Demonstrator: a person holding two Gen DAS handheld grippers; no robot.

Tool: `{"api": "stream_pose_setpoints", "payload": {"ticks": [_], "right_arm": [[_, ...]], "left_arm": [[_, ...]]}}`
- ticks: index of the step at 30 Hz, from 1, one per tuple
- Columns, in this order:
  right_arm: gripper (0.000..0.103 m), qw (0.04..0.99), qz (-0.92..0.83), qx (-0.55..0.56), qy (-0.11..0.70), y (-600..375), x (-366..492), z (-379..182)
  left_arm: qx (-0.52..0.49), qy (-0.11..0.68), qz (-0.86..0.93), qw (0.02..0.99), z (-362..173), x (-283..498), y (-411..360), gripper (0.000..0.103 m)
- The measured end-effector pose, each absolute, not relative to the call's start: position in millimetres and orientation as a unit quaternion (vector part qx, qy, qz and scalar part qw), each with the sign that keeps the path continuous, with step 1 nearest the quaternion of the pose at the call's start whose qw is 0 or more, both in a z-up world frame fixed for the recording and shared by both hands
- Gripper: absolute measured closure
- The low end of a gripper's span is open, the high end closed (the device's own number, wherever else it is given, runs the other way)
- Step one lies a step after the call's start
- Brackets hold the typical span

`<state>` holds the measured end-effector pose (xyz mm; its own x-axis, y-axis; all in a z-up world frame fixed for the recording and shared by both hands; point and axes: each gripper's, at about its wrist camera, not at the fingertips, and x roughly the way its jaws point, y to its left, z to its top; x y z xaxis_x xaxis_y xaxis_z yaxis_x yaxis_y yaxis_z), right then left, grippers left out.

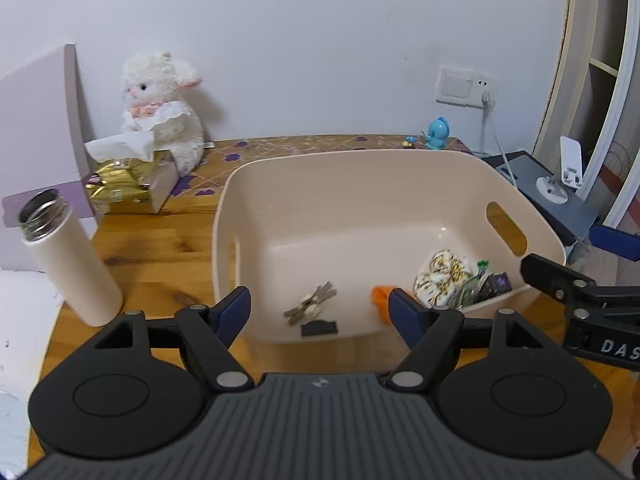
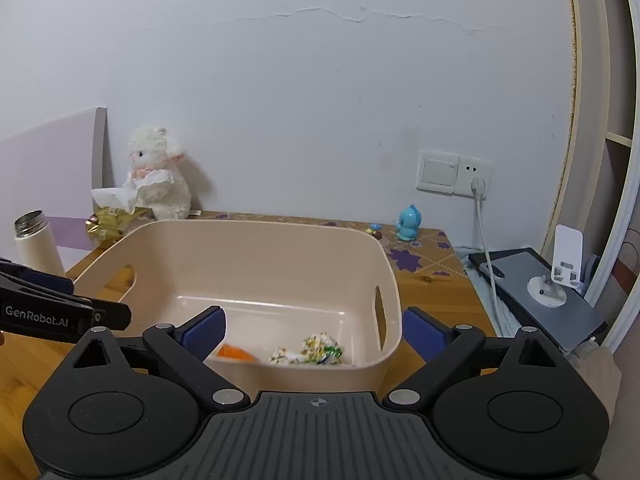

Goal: Organize objects
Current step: 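Drop the orange cloth and black star box into the beige basket, then grasp the white box with the left tool while the right tool grasps the blue tea box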

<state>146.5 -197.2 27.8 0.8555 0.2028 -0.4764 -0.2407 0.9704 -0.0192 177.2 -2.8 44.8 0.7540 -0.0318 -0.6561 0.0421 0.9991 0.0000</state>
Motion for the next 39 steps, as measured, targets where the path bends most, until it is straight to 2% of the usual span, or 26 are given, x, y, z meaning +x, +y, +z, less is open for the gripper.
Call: {"api": "stream_pose_setpoints", "payload": {"ticks": [16,39], "right_arm": [[0.002,0.953,0.127,-0.057,0.271,-192.0,118.5,6.4],[0.002,0.923,0.156,-0.072,0.346,-167.5,126.2,-47.2]], "left_arm": [[0.026,0.383,-0.014,0.923,12.1,143.0,-3.1,0.025],[0.041,0.441,-0.020,0.896,-50.8,158.8,-2.2,0.025]]}}
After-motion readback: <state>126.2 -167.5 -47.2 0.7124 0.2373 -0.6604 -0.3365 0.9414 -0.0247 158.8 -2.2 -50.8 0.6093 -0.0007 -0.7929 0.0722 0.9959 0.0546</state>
